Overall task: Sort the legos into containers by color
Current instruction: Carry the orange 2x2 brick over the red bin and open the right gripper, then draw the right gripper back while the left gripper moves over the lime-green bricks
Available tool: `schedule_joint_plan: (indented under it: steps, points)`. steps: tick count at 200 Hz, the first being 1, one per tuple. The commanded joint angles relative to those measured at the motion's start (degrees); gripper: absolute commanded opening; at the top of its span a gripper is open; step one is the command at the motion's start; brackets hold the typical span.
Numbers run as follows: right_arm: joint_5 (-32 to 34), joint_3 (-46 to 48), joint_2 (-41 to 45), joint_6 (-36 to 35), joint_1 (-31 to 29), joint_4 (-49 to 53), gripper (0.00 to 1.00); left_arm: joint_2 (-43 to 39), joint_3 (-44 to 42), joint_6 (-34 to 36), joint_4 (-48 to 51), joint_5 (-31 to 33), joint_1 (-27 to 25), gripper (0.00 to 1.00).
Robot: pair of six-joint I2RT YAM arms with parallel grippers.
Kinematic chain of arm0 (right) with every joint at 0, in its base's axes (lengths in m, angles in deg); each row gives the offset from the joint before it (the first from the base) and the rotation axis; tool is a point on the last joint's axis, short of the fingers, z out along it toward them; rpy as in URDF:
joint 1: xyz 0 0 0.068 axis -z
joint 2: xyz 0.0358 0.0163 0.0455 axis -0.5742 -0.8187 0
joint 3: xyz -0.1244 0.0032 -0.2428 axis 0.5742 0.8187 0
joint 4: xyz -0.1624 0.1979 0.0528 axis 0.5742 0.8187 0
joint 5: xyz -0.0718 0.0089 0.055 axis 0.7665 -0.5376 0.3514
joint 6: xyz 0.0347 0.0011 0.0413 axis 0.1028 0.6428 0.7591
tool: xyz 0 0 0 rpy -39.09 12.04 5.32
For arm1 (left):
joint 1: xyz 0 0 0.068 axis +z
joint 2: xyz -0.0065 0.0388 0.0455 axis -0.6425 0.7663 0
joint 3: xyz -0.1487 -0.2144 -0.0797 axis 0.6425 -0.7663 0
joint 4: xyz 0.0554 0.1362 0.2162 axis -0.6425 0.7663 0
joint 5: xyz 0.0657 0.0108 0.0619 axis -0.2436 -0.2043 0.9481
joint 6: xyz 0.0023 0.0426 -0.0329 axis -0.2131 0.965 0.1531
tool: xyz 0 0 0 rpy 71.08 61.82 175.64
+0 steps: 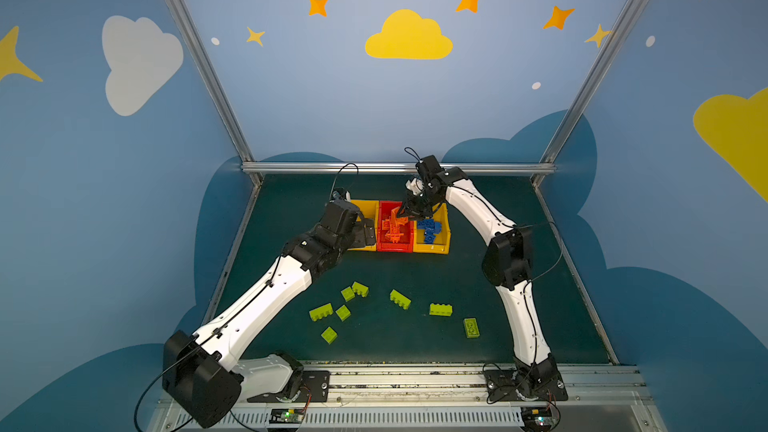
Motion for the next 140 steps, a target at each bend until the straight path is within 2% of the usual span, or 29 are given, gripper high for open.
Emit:
schedule_joint_plan:
  steps: [1,14,27,43,95,140]
  points:
    - [-1.96,-3.18,-2.09,1.52,-0.28,2.32,0.28,-1.56,-0.80,-0.14,2.83,0.87,1.22,1.00]
    - [-2.28,-3.40,-2.98,2.23,-0.32,1.77,0.37,-2.15,-0.97,0.02,3.49,0.67,1.88,1.00]
    - [-2.58,-3.43,-3.48,2.85,-0.32,1.19,0.55,-2.61,-0.98,0.12,3.89,0.54,2.36,1.00]
    - [-2.97,-3.47,-3.36,3.31,-0.32,0.31,0.63,-3.07,-1.21,0.23,4.39,0.13,3.03,1.00]
    - [-1.22,-3.00,0.15,2.56,-0.32,1.40,0.67,-3.73,-1.54,0.42,4.72,-2.34,3.91,1.00]
    - [1.13,8.41,10.00,1.85,-0.42,-0.31,0.72,-3.34,-3.22,-2.99,4.68,-5.12,3.87,1.00]
